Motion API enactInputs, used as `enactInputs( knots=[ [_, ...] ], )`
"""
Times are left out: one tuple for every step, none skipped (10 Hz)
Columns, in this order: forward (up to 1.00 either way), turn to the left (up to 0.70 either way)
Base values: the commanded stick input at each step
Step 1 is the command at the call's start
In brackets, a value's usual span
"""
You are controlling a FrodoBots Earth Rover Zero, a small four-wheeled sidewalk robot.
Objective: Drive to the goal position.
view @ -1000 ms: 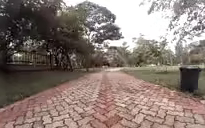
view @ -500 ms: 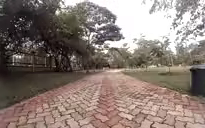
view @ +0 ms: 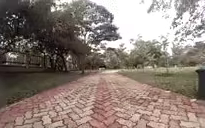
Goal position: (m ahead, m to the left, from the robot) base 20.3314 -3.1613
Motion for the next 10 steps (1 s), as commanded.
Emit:
enactInputs(
  knots=[
    [0.70,0.01],
    [0.70,0.01],
    [0.70,0.01],
    [0.70,0.01],
    [0.70,0.01],
    [0.70,0.01],
    [0.70,0.01],
    [0.70,0.01],
    [0.70,0.01],
    [0.70,0.01]
  ],
)
